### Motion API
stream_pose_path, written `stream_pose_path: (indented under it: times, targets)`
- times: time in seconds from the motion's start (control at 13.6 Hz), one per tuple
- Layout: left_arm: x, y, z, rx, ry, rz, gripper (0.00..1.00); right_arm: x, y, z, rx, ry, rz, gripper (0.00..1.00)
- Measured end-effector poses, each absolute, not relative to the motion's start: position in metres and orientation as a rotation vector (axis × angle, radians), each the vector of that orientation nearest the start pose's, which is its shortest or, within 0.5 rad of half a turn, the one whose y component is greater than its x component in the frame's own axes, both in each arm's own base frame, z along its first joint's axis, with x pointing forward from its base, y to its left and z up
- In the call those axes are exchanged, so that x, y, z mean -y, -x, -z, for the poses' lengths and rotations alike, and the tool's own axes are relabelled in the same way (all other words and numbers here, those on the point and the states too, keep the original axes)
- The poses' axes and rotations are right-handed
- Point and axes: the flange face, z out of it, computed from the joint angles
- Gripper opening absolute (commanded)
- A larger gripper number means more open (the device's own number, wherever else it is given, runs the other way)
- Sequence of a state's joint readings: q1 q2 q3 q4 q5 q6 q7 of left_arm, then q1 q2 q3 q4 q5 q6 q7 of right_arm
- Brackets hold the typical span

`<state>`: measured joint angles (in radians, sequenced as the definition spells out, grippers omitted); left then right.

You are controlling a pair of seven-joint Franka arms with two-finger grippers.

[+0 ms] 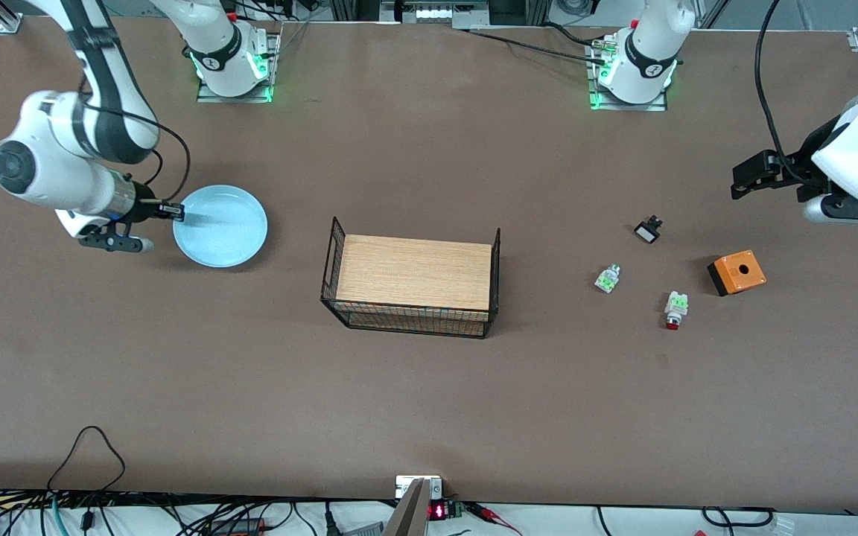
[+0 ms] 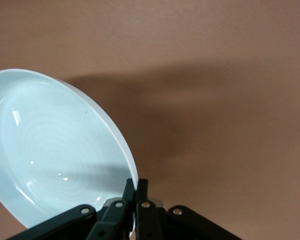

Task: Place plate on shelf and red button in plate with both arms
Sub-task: 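Grasp the plate rim with the right gripper and lift it, then carry the plate with the right gripper onto the wooden block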

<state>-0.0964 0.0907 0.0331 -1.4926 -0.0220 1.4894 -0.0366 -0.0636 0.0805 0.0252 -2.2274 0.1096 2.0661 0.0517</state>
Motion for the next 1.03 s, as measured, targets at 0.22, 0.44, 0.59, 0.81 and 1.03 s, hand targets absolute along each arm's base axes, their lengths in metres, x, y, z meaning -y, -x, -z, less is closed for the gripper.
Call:
stream_pose_path:
  times: [0.22, 0.44, 0.59, 0.81, 1.03]
  targets:
    - [0.04, -0.572, -0.603, -0.046, 3.152, -0.149, 1.0, 0.007, -0.523, -0.388, -0.336, 2.944, -0.427, 0.0]
    - [0.041, -0.572, -0.603, -0.046, 3.152, -0.15, 1.0, -0.006, -0.536, -0.444, -0.484, 2.864, -0.466, 0.0]
    - [0.041, -0.572, -0.603, -0.046, 3.152, -0.15, 1.0, -0.032, -0.542, -0.477, -0.57, 2.845, -0.47, 0.0]
    - [0.041, -0.572, -0.603, -0.046, 3.152, -0.15, 1.0, -0.095, -0.544, -0.517, -0.73, 2.818, -0.458, 0.0]
    - [0.041, -0.572, -0.603, -0.046, 3.152, -0.15, 1.0, -0.164, -0.536, -0.537, -0.927, 2.737, -0.473, 0.0]
